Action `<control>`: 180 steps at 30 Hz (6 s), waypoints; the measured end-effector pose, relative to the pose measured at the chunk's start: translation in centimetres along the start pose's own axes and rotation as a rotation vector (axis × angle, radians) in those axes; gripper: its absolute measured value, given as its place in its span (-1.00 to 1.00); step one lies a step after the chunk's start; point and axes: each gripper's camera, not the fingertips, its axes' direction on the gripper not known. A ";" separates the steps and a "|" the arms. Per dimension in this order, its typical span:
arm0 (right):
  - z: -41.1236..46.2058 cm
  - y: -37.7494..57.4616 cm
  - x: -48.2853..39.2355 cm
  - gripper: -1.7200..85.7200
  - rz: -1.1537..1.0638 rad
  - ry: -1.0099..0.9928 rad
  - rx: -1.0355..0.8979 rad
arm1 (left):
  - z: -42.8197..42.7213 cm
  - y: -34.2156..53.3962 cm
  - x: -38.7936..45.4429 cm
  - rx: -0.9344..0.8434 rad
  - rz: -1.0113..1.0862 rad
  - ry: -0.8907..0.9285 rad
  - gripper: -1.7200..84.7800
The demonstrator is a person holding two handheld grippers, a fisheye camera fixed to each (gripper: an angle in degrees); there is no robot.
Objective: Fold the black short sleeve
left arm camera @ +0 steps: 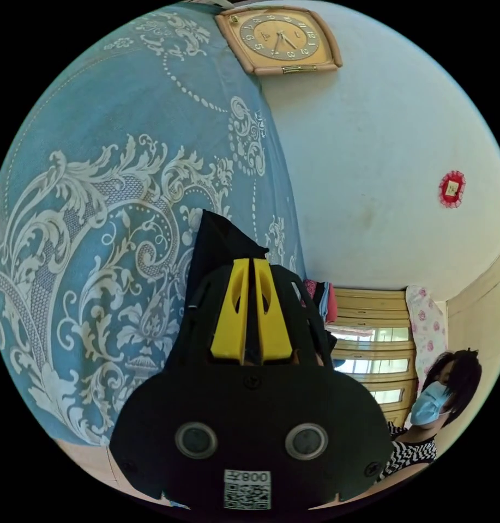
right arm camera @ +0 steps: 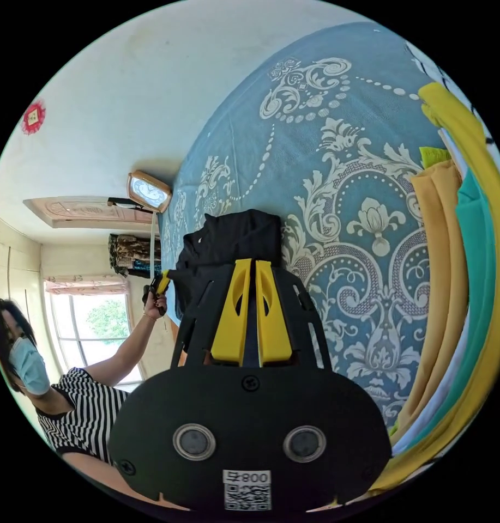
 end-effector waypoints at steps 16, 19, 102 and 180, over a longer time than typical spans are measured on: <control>5.9 -0.5 -20.7 -0.84 -0.287 0.274 -0.163 | 17.4 11.0 -3.4 -0.235 0.217 -0.005 -0.80; 9.5 -0.7 -25.1 -0.84 -0.346 0.289 -0.254 | 23.2 13.3 -5.2 -0.311 0.195 -0.014 -0.80; 12.7 -6.2 -17.7 -0.82 -0.288 0.168 -0.142 | 29.5 14.5 -21.6 -0.371 0.404 -0.346 -0.81; 23.7 -14.0 7.9 -0.94 -0.008 -0.242 -0.015 | 12.5 0.1 -19.9 -0.189 0.249 0.141 -0.95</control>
